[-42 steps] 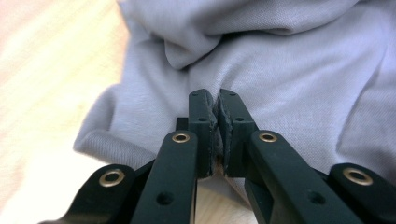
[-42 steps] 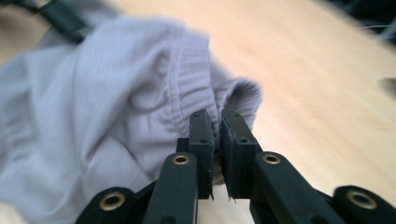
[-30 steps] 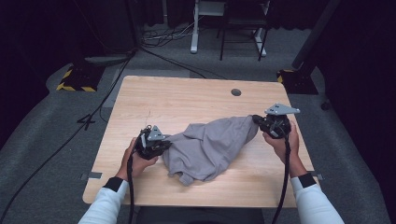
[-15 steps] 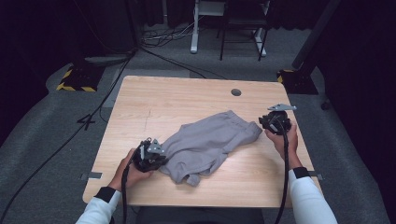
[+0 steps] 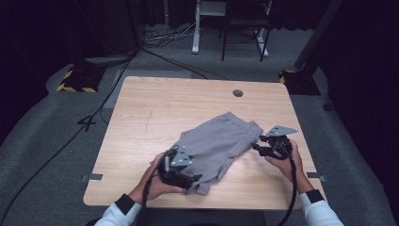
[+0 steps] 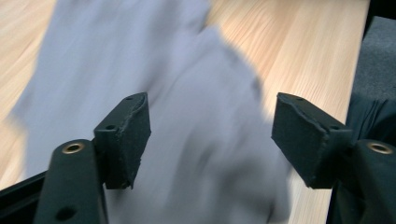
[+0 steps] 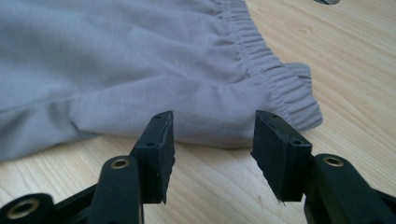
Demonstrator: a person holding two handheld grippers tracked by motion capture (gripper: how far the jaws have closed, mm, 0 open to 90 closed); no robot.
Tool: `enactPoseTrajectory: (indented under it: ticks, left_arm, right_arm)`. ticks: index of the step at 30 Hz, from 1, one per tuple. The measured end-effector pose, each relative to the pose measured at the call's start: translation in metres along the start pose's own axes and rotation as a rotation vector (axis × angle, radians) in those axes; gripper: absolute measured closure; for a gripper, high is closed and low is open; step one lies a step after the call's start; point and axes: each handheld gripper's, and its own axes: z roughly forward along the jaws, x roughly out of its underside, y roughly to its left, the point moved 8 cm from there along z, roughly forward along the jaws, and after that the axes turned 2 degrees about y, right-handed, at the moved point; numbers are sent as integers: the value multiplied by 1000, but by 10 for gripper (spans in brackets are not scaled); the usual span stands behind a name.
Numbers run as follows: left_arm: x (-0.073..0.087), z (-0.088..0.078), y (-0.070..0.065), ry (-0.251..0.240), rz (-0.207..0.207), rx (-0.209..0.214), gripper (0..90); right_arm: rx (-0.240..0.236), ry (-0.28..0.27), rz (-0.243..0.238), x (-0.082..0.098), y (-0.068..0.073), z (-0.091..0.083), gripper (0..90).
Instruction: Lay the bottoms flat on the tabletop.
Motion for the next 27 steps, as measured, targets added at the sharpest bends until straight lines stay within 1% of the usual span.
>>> enactPoseTrajectory:
  ticks: [1, 3, 4, 5, 6, 7, 8, 10, 11, 12, 13, 14, 16, 17, 19, 21, 22, 24, 25, 26, 27]
  left_arm:
    - [-6, 10, -4, 23, 17, 4, 274]
    - [-15, 33, -10, 69, 52, -2, 273]
    - [-17, 44, -11, 95, 64, -9, 277]
    - [-18, 54, -9, 121, 65, -23, 284]
    - [-17, 66, -7, 147, 53, -25, 289]
    - [-15, 73, -5, 168, 43, -23, 310]
    - [-11, 81, -1, 203, 27, -27, 325]
    - [-7, 92, 5, 239, 1, -30, 332]
    - [-5, 94, 7, 246, -6, -29, 365]
    - [-6, 94, 8, 238, -17, -14, 390]
    - [-6, 93, 9, 247, -13, -13, 470]
    - [-6, 92, 9, 252, 3, -23, 574]
    - [-7, 89, 11, 265, 28, -45, 697]
    - [-7, 88, 11, 264, 25, -54, 752]
    - [-12, 79, 13, 237, 36, -57, 789]
    - [-22, 63, 16, 178, 44, -57, 801]
    - [-28, 53, 20, 137, 43, -63, 805]
    - [-37, 31, 30, 61, 20, -71, 804]
    - [-39, 19, 38, 26, -2, -86, 799]
    - [-39, 9, 47, 1, -18, -96, 800]
    - [-37, 0, 57, -16, -50, -104, 800]
  right_arm:
    - [3, 0, -10, 1, 1, 0, 480]
    - [-3, -2, 4, 4, 0, 1, 480]
    - [5, 3, 9, 5, -1, 2, 480]
    - [11, 6, 15, 7, -3, 3, 481]
    - [7, 5, 24, 9, -5, 4, 480]
    - [0, 10, 31, 12, -6, 4, 480]
    - [-3, 15, 36, 13, -7, 5, 480]
    - [2, 27, 34, 18, -9, 6, 478]
    - [1, 27, 35, 19, -9, 5, 478]
    - [-3, 29, 38, 20, -9, 5, 476]
    - [-6, 32, 34, 22, -9, 5, 473]
    - [-2, 35, 34, 23, -9, 5, 472]
    - [-5, 41, 33, 26, -10, 6, 472]
    - [-1, 44, 33, 27, -10, 6, 472]
    - [-7, 47, 38, 27, -10, 7, 473]
    - [-9, 46, 34, 28, -10, 8, 474]
    - [-8, 49, 36, 28, -10, 9, 474]
    - [-5, 48, 35, 29, -10, 10, 474]
    - [-6, 47, 36, 29, -10, 10, 474]
    - [-5, 45, 34, 29, -10, 10, 474]
    - [-6, 44, 36, 29, -10, 11, 474]
